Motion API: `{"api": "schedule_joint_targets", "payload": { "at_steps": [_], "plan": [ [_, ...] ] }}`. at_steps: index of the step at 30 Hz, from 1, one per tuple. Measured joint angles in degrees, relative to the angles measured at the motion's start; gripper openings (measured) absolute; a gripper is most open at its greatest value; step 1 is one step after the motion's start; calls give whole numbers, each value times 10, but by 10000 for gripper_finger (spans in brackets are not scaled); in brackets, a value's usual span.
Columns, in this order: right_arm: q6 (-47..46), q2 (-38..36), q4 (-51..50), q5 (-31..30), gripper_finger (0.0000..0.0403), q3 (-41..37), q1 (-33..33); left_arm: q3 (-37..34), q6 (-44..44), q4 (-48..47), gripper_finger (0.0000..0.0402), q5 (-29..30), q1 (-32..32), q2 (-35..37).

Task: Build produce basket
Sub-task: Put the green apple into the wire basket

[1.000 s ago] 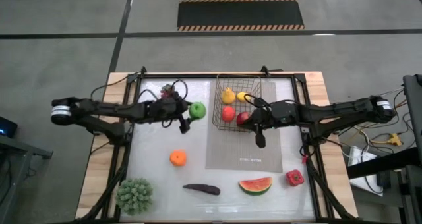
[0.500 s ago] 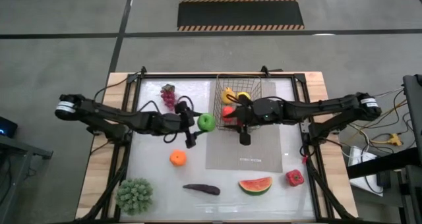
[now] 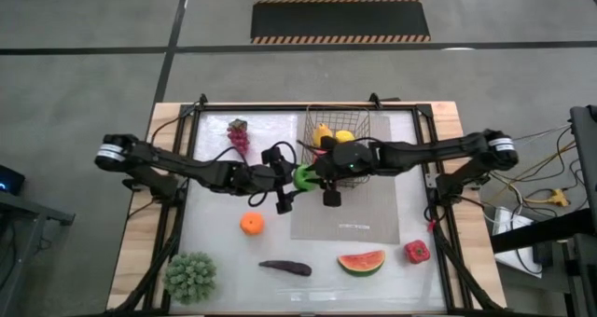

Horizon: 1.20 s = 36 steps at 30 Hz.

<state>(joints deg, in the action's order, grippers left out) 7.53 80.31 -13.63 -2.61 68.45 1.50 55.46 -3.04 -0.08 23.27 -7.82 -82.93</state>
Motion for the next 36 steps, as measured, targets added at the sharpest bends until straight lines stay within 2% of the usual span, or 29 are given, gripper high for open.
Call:
{"api": "schedule_joint_targets", "payload": {
  "at_steps": [13,21,30,36],
  "plan": [
    [-10,11,8,0,90,4,0,2,32,31,298,-3,-6,4],
    [-1,11,7,1,17,3,0,1,34,41,299,-5,-6,4],
    [11,10,1,15,9,2,0,1,36,51,337,-6,-4,4],
    [14,12,-5,16,9,-1,0,-5,39,80,341,-2,4,8]
  ]
}}
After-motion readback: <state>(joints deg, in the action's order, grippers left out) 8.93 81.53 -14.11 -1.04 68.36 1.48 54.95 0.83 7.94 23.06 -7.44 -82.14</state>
